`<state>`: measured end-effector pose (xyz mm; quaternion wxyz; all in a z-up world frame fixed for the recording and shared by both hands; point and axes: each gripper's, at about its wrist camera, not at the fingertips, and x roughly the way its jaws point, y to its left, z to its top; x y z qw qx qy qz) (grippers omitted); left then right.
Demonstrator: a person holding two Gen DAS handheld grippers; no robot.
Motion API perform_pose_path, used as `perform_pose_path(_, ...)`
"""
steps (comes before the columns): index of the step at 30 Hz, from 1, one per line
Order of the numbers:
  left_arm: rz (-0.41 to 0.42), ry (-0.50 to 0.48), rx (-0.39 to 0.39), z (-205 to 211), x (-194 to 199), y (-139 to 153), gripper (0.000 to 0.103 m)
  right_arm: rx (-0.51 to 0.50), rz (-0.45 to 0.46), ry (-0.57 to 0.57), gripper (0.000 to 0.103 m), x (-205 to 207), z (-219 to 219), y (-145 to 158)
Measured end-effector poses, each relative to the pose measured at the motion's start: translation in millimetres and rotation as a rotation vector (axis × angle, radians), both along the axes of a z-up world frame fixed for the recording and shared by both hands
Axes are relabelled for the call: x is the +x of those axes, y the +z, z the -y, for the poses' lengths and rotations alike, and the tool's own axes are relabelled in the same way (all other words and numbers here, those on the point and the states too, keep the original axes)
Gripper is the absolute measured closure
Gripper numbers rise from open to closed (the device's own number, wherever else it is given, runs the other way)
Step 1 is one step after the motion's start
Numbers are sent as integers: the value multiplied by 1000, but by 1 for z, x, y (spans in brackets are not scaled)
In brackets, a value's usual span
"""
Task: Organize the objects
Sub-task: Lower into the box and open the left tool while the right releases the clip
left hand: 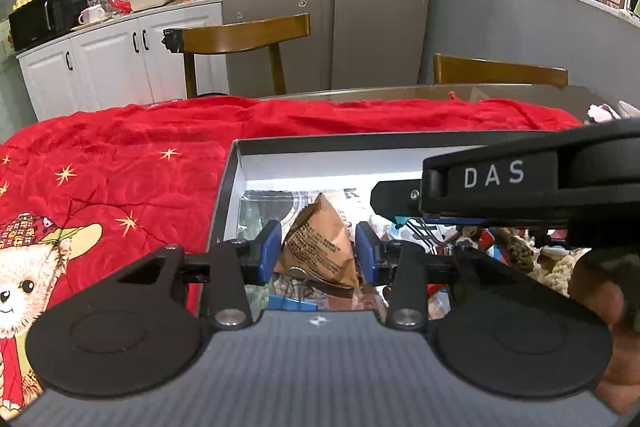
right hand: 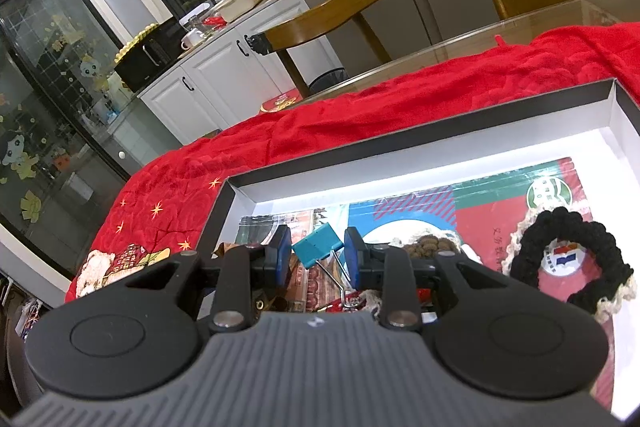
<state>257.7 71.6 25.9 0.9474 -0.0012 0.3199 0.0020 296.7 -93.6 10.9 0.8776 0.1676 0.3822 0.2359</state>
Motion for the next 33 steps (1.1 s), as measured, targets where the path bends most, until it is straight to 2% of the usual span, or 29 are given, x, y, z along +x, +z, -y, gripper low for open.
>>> perform_pose_path(7,-10,-9,-4,1,0,-1,51,-7,46,13,67,-6,-2,5)
perform_pose_path(10,-23,-19,-16,0,0,1,46,10,53,18,58,-6,1,9)
perform_pose_path(12,-15,-26,-13,-2,-2,5,43,21,67,18,47,-8,3,13)
perform_pose_path(14,1,-49,-12,-4,-6,12,39,36,89,20,44,-10,7,20)
perform_pose_path(18,76,-89,15,-7,-18,32,30,63,148,20,34,-18,16,38)
perform_pose_path(21,124,-94,23,-11,-27,47,30,86,196,18,25,-25,22,54)
perform_pose_path(27,178,-78,-28,-29,-40,75,29,139,278,-5,9,-38,34,83)
perform_pose_path(29,193,-67,-60,-35,-44,82,25,156,290,-26,1,-41,38,90)
perform_pose_path(33,205,-54,-100,-43,-53,95,22,185,302,-36,0,-52,45,101)
